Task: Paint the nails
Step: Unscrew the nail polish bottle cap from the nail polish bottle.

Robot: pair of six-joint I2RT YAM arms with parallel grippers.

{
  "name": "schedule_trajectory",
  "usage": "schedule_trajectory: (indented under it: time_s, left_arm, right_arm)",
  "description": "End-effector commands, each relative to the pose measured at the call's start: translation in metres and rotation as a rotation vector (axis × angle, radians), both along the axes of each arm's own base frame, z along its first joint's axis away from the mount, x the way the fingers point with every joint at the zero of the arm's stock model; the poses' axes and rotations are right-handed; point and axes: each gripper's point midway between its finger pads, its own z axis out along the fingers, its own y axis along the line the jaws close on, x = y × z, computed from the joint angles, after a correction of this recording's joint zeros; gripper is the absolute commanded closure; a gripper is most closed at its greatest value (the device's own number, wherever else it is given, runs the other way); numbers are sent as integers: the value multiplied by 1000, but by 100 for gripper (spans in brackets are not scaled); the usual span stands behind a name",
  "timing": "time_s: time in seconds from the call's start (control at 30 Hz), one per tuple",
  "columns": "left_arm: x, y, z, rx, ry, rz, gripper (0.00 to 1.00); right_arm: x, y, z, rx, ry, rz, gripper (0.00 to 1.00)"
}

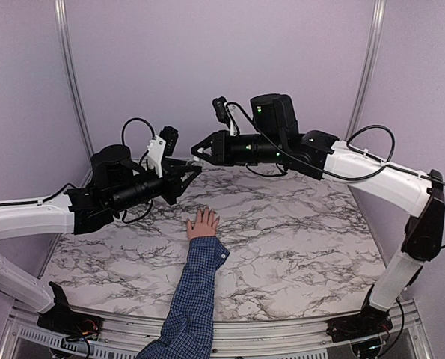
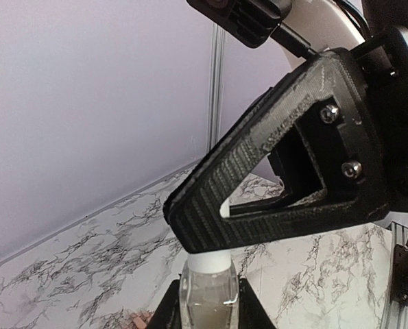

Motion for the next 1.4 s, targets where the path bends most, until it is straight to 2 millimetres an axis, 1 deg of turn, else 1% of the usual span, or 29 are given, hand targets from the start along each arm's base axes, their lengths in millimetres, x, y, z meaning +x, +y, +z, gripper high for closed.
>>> schedule_trajectory:
  time_s: [0.0, 0.03, 0.07, 0.17, 0.27, 0.4, 0.57, 0.7, 0.8, 0.83, 0.97, 1.0, 1.1, 1.2, 1.37]
  left_arm:
    - [0, -1, 18, -22, -38, 5, 100]
    - [0, -1, 18, -23, -35, 5, 100]
    - [-1, -1, 18, -26, -34, 3, 100]
    - [-7, -5, 22, -44, -31, -49, 100]
    - [-22, -14, 28, -67, -38, -161, 100]
    - [-41, -17, 44, -131, -47, -303, 100]
    - [-63, -17, 67, -234, -43, -485, 100]
    - [-83, -23, 79, -272, -31, -639, 100]
    - [-93, -26, 85, -284, -15, -720, 100]
    - [-94, -26, 87, -287, -17, -730, 100]
    - [-88, -24, 87, -292, -27, -686, 100]
    - [-86, -24, 85, -291, -23, -671, 98]
    - [-78, -23, 78, -277, -18, -621, 87]
    - [-73, -22, 72, -267, -9, -584, 80]
    - [-69, -23, 64, -240, -1, -566, 79]
  right_arm:
    - [-5, 3, 27, 45, -38, 11, 93]
    - [-6, 3, 27, 48, -41, 20, 98]
    - [-8, 4, 28, 55, -46, 33, 100]
    - [-21, 9, 37, 102, -77, 118, 100]
    - [-30, 10, 46, 132, -112, 169, 100]
    - [-41, 8, 59, 145, -188, 226, 100]
    - [-57, 5, 69, 160, -265, 307, 100]
    - [-73, 3, 75, 191, -310, 390, 100]
    - [-82, 1, 80, 213, -328, 431, 100]
    - [-86, -1, 80, 217, -328, 443, 100]
    - [-83, -2, 80, 206, -326, 424, 100]
    - [-81, -2, 79, 198, -322, 414, 100]
    - [-76, -3, 75, 168, -316, 382, 100]
    - [-72, -5, 72, 148, -311, 360, 100]
    - [-70, -5, 69, 135, -308, 352, 100]
